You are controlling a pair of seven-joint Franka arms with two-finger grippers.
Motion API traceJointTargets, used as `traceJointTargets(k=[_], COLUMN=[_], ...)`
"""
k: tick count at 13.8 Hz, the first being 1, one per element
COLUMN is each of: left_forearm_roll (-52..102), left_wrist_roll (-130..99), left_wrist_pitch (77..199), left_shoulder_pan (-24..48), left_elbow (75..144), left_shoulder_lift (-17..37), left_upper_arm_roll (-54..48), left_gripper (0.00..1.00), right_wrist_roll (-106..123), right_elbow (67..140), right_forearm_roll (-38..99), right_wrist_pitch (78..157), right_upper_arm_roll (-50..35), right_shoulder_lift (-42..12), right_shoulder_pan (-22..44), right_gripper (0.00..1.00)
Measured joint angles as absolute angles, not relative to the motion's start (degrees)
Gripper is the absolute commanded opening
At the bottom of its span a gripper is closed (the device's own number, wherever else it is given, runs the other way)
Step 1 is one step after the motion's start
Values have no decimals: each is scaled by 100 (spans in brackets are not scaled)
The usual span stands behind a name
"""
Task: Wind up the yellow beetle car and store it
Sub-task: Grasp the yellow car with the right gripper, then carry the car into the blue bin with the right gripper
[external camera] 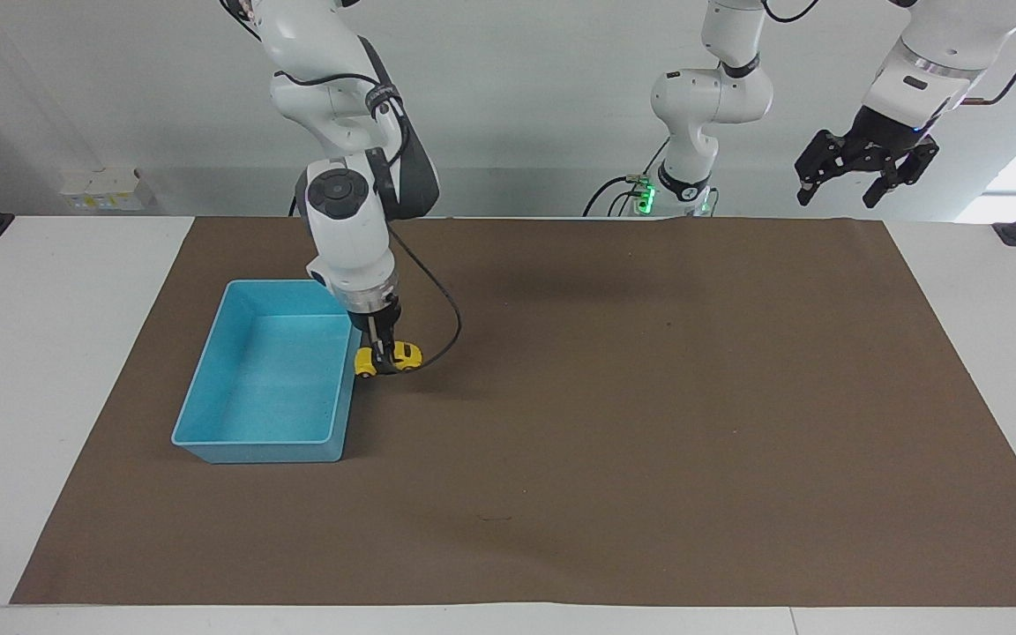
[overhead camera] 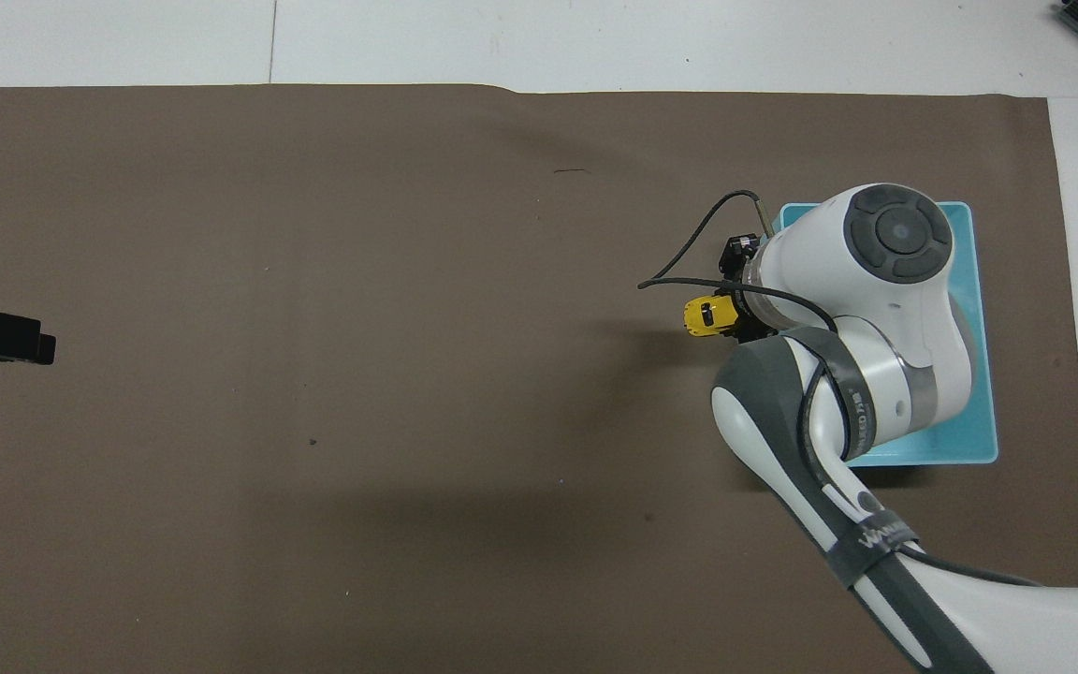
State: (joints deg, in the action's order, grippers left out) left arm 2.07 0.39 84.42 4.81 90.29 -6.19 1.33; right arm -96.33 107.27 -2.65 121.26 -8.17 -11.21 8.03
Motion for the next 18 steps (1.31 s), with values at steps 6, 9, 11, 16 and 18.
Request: traceJointTargets(k=[6, 9, 11, 16, 18], left_forearm_roll=[207, 207, 207, 207, 207], left_wrist_roll=[39, 39, 39, 39, 39], left_wrist_pitch=[8442, 8442, 8441, 8441, 8441], left_shoulder_pan=[481, 481, 481, 481, 481], left_elbow=[9029, 9029, 9029, 9029, 9029], left_shoulder_lift=[-619, -619, -619, -619, -619], left_upper_arm_roll=[133, 133, 133, 133, 133], left_gripper=[100, 100, 100, 100, 100], right_wrist_roll=[-8152, -7020, -6289, -4567, -3938], right_elbow=[10714, 10701, 10699, 10699, 10700], right_forearm_roll=[-107, 139, 226, 261, 264], right_wrist_pitch=[11792, 11625, 11566, 11430, 11301], right_upper_arm_roll=[-850, -813, -791, -761, -757], right_shoulder_lift=[-741, -668, -632, -629, -629], right_shoulder_pan=[802, 736, 543, -171, -393], right_gripper=[0, 0, 0, 0, 0])
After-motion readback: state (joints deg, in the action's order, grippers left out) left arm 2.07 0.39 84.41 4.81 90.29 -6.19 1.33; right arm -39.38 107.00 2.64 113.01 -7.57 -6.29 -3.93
